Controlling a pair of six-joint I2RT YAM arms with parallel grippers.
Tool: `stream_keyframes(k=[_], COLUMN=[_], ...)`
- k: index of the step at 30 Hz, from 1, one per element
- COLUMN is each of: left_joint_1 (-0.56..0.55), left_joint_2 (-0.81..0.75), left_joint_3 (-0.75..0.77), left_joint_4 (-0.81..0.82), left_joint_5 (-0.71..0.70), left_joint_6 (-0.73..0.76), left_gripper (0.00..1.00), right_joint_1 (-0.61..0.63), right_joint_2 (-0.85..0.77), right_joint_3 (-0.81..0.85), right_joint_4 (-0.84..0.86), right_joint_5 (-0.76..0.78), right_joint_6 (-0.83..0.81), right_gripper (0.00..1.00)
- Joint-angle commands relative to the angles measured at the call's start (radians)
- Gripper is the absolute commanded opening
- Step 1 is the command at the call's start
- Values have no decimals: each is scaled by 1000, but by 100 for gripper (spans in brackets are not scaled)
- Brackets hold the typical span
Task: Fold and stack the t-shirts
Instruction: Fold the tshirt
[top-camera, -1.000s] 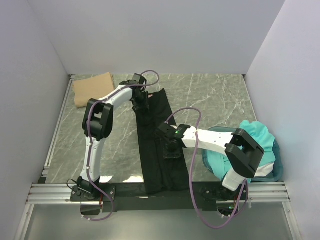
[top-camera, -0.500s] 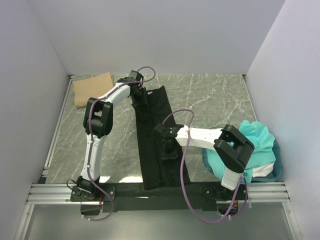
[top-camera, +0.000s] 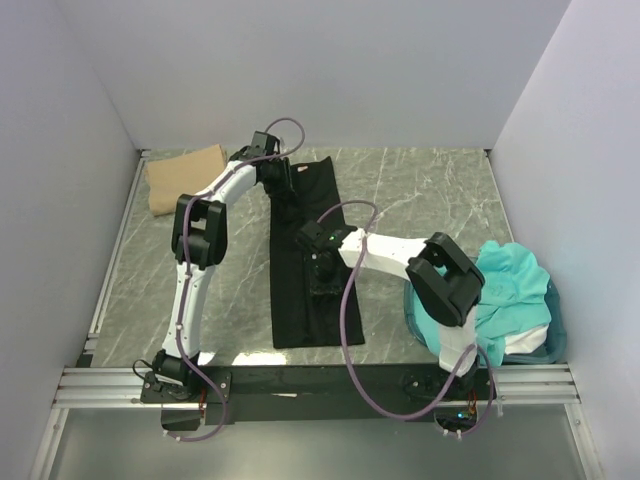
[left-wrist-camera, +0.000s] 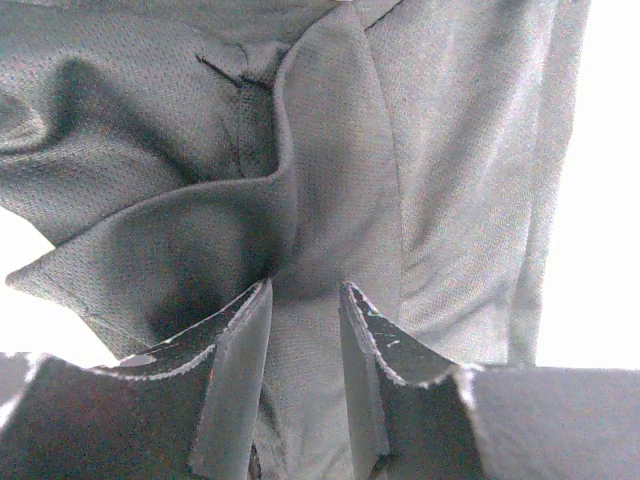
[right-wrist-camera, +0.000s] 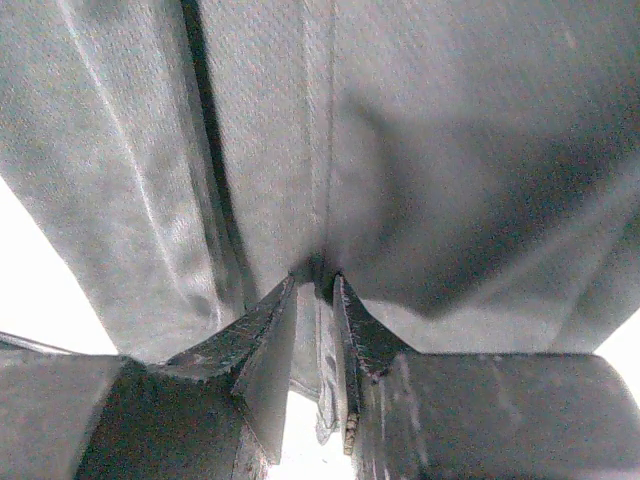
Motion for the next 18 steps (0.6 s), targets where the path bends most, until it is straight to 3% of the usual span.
stream_keyframes(k=[1,6,10,18], left_joint_1=[6,12,15,13], left_joint_2=[81,121,114,-49], left_joint_3=[37,127,135,83], left_joint_4=[35,71,139,252], left_joint_5=[-26,5,52,125], left_joint_6=[46,54,48,3], left_gripper=[42,45,53,68], right_joint_1=[-33,-71,-96,-102], right_joint_2=[60,126,136,74], right_joint_3=[76,165,214,254], right_joint_4=[3,-23,-46,-48], right_joint_5=[-59,-82,-86,-111], right_joint_6=[-61,-114,-140,-177], right_gripper=[29,29,29,33])
